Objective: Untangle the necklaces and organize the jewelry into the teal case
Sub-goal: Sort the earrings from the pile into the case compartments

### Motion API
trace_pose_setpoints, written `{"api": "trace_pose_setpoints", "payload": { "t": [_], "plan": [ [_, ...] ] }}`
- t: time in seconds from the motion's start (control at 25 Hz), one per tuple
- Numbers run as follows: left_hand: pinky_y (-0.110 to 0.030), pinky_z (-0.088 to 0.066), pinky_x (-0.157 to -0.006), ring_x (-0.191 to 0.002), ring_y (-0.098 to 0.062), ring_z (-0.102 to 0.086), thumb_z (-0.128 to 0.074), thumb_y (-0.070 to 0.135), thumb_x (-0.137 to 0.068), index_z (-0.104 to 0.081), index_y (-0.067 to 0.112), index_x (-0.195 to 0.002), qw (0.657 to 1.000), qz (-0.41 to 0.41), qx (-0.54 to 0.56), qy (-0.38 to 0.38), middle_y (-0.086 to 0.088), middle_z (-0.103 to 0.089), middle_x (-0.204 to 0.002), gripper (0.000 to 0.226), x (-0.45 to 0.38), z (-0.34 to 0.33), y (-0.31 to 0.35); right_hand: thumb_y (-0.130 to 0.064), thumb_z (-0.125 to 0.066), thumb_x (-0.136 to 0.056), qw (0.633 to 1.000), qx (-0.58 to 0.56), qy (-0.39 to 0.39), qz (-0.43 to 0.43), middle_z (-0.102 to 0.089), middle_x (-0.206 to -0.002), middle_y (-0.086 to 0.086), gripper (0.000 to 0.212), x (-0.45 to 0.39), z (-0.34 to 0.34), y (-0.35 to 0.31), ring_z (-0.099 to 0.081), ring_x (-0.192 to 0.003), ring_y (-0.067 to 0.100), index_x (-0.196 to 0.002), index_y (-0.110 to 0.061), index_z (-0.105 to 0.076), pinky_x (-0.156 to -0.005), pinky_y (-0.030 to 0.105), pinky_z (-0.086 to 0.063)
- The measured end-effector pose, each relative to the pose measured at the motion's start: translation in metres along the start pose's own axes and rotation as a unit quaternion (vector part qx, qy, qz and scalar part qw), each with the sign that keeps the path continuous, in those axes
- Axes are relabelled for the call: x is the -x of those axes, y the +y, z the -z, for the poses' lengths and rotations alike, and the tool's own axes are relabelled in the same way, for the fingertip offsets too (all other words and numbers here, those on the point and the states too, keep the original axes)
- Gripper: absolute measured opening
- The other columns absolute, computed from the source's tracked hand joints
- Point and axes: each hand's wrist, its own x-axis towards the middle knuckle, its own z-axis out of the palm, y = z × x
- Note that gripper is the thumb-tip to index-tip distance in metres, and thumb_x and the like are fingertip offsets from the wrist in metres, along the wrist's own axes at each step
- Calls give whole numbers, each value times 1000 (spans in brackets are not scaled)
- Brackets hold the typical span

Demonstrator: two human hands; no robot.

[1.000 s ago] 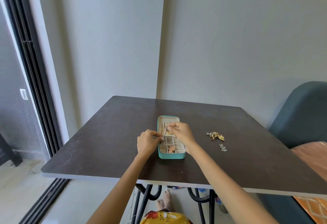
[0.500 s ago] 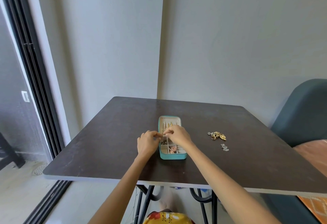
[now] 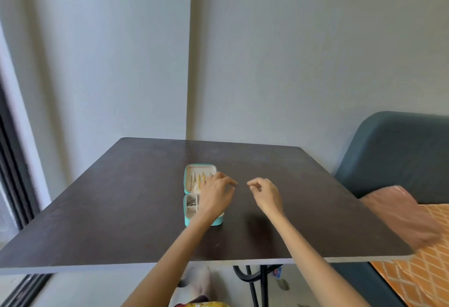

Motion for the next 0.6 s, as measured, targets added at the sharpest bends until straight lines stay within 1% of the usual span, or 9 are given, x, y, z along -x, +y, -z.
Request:
{"api": "trace_pose_setpoints", "payload": {
  "t": [0.08,0.16,0.24,0.32,0.4,0.48,0.6],
  "plan": [
    [-33,-35,-93,-109,-21,-52,-55,21,-88,-69,27,-106,998,5,44,-45,0,-58,-114,23,-5,-26,23,-11,-55,-89,998,-12,35,-48,-65,-101,2,20,-6,20,32,-61,-97,21,-94,-23,-70,-78,32,-48],
    [-33,-40,-93,-107,-23,-54,-54,15,-87,-68,22,-107,992,24,94,-80,-4,-58,-113,25,-8,-53,40,-7,-51,-88,996,-4,42,-75,-65,-103,3,23,-11,33,60,-60,-99,22,-95,-20,-69,-78,30,-46],
    [-30,-41,-92,-105,-24,-55,-52,9,-86,-64,14,-110,983,51,146,-94,-6,-56,-113,27,-11,-75,48,-7,-51,-88,995,-4,29,-92,-65,-104,3,22,-13,37,82,-59,-101,22,-98,-17,-68,-78,28,-43],
    [-31,-42,-91,-104,-24,-56,-51,8,-88,-57,10,-118,979,83,164,-83,-7,-53,-120,30,-16,-91,51,-13,-57,-88,995,-20,2,-97,-64,-99,2,17,-16,35,92,-60,-100,21,-102,-18,-65,-78,27,-42],
    [-35,-43,-91,-107,-25,-55,-51,13,-91,-49,9,-127,979,112,152,-74,-7,-47,-127,36,-23,-99,50,-25,-61,-88,995,-17,-24,-93,-63,-96,-2,19,-20,32,91,-59,-99,17,-107,-22,-63,-76,27,-41],
    [-37,-44,-89,-109,-26,-54,-49,18,-94,-44,9,-132,981,128,120,-82,-7,-44,-129,39,-33,-106,49,-37,-61,-87,995,31,-36,-92,-61,-96,-9,23,-24,29,90,-58,-96,13,-109,-31,-60,-72,27,-39],
    [-37,-45,-82,-103,-27,-57,-47,23,-95,-48,12,-129,988,120,42,-92,-7,-44,-126,35,-45,-111,46,-45,-61,-85,992,89,-23,-84,-57,-91,-13,18,-28,23,90,-60,-90,13,-102,-40,-61,-67,26,-37]
  ]
}}
